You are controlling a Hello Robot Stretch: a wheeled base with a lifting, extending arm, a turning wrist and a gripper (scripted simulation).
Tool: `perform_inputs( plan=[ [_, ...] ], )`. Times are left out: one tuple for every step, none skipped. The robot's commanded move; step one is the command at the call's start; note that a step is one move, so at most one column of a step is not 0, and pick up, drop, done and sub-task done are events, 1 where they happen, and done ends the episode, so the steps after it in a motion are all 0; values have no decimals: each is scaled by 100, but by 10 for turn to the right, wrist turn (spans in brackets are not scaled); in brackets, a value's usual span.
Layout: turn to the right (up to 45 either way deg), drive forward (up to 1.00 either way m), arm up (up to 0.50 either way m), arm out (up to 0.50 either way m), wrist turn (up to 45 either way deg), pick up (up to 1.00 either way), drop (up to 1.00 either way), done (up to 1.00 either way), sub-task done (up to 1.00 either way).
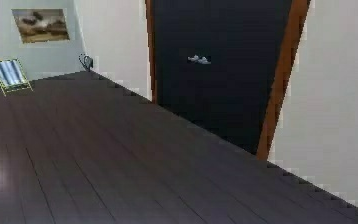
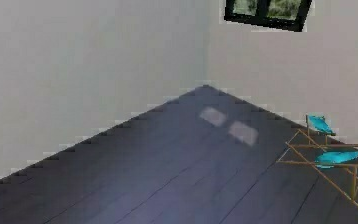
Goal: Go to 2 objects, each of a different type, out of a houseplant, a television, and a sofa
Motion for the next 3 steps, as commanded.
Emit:
perform_inputs(
  plan=[
    [-450,0,0,0,0,0,0,0,0],
    [-450,0,0,0,0,0,0,0,0],
    [-180,0,0,0,0,0,0,0,0]
  ],
)
